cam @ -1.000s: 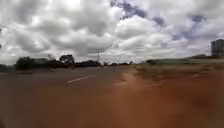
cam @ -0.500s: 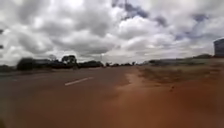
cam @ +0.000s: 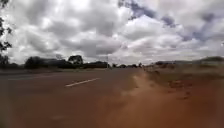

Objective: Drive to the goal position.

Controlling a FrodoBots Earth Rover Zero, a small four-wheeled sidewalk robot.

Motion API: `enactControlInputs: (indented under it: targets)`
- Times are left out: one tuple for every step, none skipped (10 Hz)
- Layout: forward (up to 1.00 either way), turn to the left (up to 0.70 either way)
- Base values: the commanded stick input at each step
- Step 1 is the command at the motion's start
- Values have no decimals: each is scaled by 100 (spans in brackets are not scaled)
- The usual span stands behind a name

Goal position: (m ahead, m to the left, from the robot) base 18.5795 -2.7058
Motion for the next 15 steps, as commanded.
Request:
enactControlInputs:
  targets:
    - [85, -10]
    - [85, -21]
    - [85, -34]
    - [85, -34]
    - [85, -24]
    - [85, -4]
    - [85, 0]
    - [85, 0]
    - [85, 0]
    - [85, 0]
    - [85, -1]
    - [85, -4]
    - [85, -15]
    - [85, -27]
    - [85, -34]
